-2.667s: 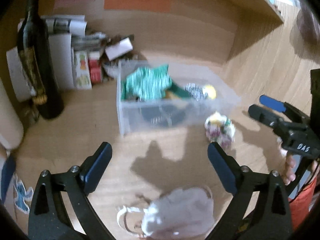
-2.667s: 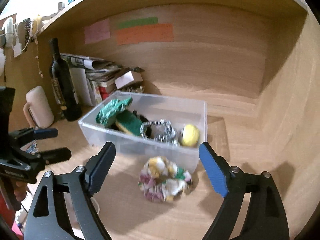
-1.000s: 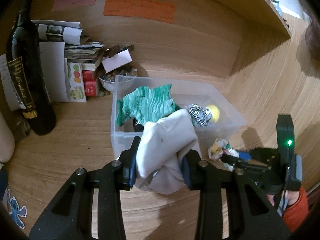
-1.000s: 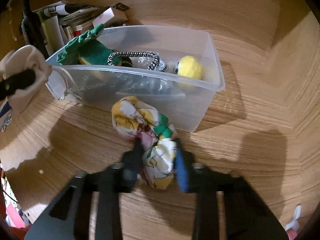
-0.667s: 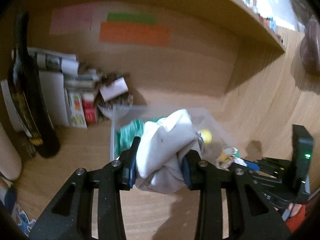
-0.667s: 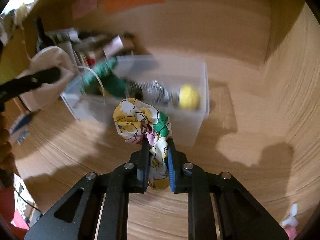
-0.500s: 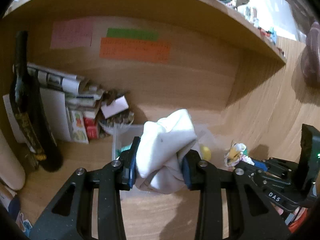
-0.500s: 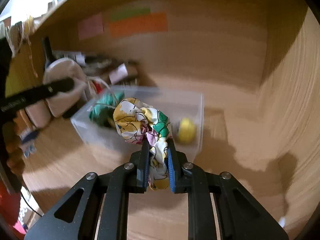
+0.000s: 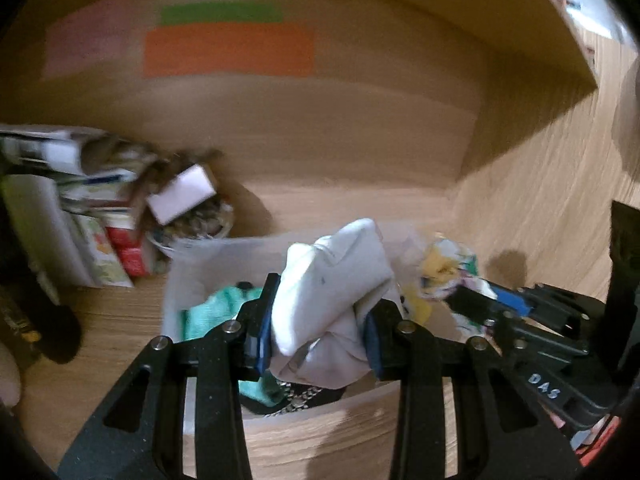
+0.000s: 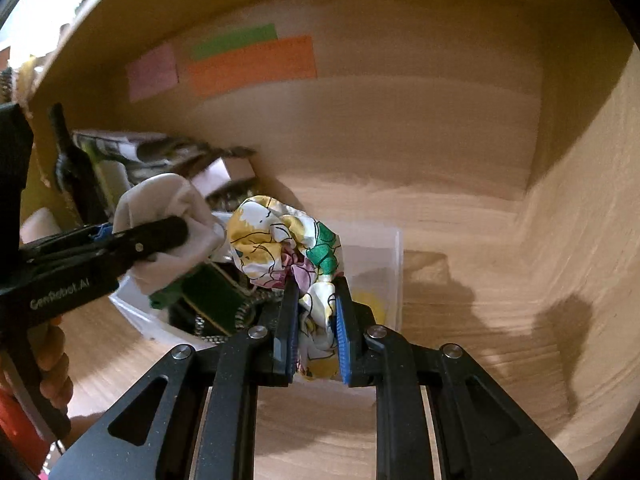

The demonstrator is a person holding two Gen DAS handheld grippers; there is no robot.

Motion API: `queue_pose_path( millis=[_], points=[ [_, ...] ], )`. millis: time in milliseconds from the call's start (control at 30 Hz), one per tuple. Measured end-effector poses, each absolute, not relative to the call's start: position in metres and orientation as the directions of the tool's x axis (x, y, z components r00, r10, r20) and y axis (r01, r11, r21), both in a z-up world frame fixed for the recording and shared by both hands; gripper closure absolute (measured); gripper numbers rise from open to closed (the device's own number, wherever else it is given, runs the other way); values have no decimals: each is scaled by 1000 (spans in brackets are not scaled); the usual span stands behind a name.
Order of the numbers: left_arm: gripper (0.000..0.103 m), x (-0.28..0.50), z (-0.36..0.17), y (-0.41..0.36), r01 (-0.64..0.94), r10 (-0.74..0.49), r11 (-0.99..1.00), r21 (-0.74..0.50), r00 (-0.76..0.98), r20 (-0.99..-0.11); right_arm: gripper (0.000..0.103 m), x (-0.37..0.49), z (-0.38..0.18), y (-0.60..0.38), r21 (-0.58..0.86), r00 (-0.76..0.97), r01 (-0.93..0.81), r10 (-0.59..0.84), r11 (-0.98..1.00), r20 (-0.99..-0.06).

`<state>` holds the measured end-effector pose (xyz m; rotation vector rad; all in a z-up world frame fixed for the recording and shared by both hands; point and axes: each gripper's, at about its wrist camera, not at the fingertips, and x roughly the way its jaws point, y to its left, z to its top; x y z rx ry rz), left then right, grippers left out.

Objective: Organize soft objects
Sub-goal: 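Lower the cloth and scrunchie into the clear bin and open both tools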

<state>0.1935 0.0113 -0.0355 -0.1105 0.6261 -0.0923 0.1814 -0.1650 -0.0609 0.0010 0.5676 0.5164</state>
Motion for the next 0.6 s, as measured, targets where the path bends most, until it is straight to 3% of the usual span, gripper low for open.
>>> queue_pose_path(
  millis=[233,367,600],
  points=[
    [65,221,-59,-1,87,-121,993,-84,751,-649,88,207,-86,-147,135,675,-458,443,878,-590],
    [49,230,-70,-7,116,-130,991,-67,707,-695,85,216,-98,-144,150,640,-465,449,873,-624],
    [44,229,-68,-6,117,-132,991,-70,697,-705,77,212,-98,-140,120,643,-478,439,870,-627]
  ],
)
